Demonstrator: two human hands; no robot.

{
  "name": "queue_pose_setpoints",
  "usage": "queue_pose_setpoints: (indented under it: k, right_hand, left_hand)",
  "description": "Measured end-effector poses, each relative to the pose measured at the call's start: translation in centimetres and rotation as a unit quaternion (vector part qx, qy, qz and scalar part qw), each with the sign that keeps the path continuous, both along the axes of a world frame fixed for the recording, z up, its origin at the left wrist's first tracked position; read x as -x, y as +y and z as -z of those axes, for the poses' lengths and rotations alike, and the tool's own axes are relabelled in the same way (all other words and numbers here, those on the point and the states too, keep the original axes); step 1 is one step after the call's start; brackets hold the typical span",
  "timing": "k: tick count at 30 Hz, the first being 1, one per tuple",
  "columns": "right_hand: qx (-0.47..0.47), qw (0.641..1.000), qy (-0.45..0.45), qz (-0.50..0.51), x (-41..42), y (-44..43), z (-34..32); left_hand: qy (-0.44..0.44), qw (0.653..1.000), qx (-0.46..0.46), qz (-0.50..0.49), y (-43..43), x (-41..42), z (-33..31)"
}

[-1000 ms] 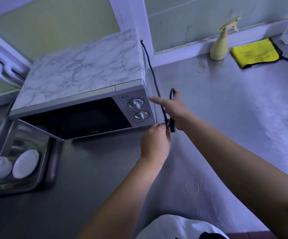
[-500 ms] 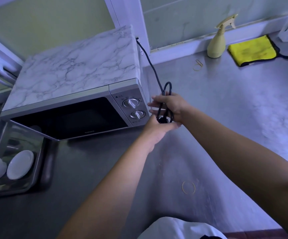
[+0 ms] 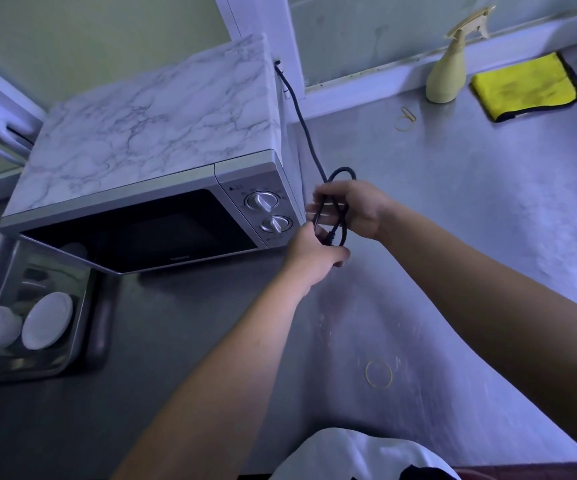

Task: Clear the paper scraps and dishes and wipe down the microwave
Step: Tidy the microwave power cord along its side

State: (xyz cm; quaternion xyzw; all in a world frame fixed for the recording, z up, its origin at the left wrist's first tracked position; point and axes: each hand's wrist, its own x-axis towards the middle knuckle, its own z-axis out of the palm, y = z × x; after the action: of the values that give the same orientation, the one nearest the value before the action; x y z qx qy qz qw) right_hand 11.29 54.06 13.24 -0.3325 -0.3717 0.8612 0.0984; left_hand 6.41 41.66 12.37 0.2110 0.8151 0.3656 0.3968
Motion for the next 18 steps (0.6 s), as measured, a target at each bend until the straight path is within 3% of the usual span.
queue_pose_setpoints:
  k: [5,10,14,18]
  right_hand:
    - [-0.022,0.999,-0.033,0.033,0.8,0.5,-0.2]
    - [-0.07,0.994,-0.088,0.008,2.0,0.7,0.3]
    - [-0.056,0.996,-0.058,-0.049,2.2,1.2,0.0]
    - [-0.011,0.996,0.002,-0.094,1.9,1.8,-0.3]
  left_hand:
    - [-0.024,0.999,0.015,0.018,0.5,-0.1,0.1]
    - [0.011,0.999,0.035,0.031,0.8,-0.8,0.1]
    - [-0.026,0.996,0.054,0.058,1.3,-0.2,-0.6]
    - [-0.126,0.988,0.063,0.061,1.6,0.2,-1.6]
